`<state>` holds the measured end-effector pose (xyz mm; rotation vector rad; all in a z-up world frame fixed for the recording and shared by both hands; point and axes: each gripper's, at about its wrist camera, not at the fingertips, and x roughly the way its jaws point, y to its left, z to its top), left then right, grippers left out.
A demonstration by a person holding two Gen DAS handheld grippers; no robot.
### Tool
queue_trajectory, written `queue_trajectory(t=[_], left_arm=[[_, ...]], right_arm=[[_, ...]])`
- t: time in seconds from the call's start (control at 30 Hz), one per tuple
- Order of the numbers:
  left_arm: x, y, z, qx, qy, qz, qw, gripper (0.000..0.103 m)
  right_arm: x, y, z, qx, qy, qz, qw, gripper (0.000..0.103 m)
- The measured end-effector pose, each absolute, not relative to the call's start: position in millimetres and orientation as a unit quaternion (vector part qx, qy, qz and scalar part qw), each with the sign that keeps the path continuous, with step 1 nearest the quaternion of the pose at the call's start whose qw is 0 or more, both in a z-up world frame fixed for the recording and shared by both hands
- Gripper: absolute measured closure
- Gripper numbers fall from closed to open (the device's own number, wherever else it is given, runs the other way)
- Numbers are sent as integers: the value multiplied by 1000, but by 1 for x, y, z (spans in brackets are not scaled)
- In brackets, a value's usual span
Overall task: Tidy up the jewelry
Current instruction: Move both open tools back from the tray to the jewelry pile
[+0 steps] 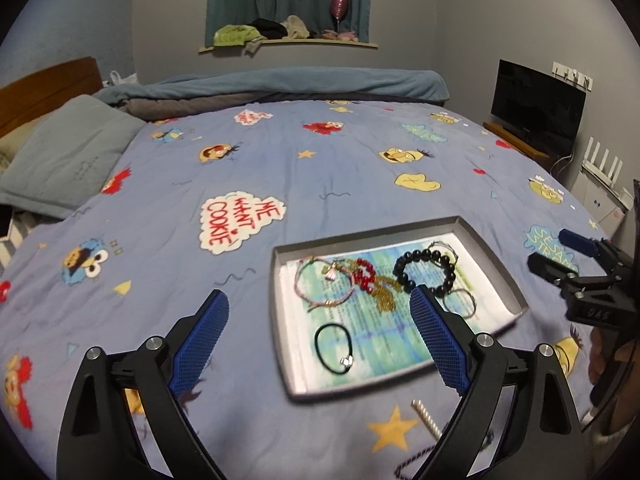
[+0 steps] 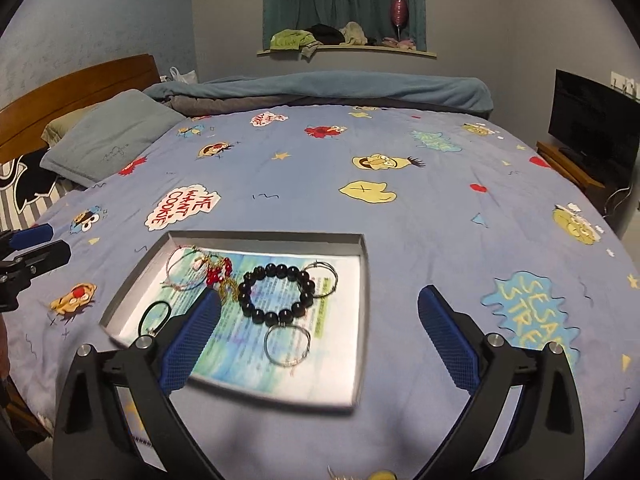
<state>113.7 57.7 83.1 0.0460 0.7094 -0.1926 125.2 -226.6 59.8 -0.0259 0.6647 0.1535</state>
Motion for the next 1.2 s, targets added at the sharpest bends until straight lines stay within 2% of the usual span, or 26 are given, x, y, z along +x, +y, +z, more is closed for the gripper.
queue_trajectory(t=[0.5, 0.8, 1.2], left_arm=[[43, 67, 86, 27, 349, -118, 929, 11], [16, 63, 64, 25, 355, -136, 925, 10], [17, 54, 26, 16, 360, -148, 921, 10]], right_arm=[[55, -234, 72, -27, 319, 74, 944, 6], [26, -246, 56, -29, 330, 80, 940, 6], [11, -243, 23, -48, 337, 97, 935, 6]])
